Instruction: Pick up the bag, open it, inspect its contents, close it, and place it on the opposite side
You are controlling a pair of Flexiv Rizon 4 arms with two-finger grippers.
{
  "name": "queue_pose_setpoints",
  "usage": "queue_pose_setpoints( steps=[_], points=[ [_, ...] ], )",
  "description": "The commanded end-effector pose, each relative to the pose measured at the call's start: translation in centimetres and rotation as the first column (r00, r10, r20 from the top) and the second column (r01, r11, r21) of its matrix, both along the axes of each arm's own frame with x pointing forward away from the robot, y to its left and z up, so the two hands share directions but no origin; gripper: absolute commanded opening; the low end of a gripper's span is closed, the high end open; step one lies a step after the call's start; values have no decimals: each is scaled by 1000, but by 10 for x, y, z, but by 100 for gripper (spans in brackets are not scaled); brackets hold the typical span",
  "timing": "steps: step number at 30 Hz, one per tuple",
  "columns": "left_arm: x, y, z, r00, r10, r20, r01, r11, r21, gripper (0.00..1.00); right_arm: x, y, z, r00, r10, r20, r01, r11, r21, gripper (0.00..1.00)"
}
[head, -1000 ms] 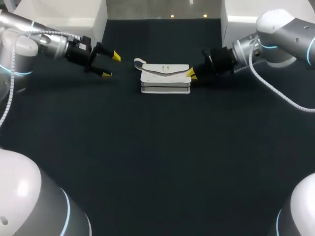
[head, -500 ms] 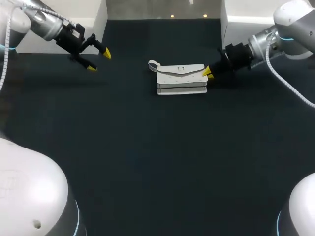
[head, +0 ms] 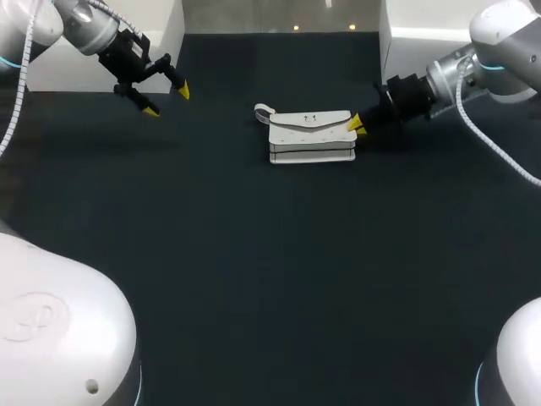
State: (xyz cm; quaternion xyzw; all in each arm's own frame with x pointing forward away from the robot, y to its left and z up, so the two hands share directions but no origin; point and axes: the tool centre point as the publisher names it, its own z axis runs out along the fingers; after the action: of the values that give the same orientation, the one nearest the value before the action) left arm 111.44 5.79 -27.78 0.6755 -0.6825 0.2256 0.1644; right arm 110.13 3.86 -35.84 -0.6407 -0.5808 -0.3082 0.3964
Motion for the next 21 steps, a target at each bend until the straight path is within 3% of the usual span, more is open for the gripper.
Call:
queue_pose_setpoints(
  steps=[1, 12, 21],
  points=[
    [-6, 6, 8, 1000, -7, 22, 6, 1000, 27, 100, 9, -13, -1, 1000, -13, 2, 13, 1000, -12, 0],
    [-8, 50, 22, 994, -6, 106, -9, 989, 146, 100, 28, -117, 3, 993, -115, 33, 118, 988, -102, 0],
    [-10, 81, 25, 994, -66, 85, 47, 975, 216, 100, 43, -176, 3, 995, -90, 47, 96, 985, -146, 0]
  ],
)
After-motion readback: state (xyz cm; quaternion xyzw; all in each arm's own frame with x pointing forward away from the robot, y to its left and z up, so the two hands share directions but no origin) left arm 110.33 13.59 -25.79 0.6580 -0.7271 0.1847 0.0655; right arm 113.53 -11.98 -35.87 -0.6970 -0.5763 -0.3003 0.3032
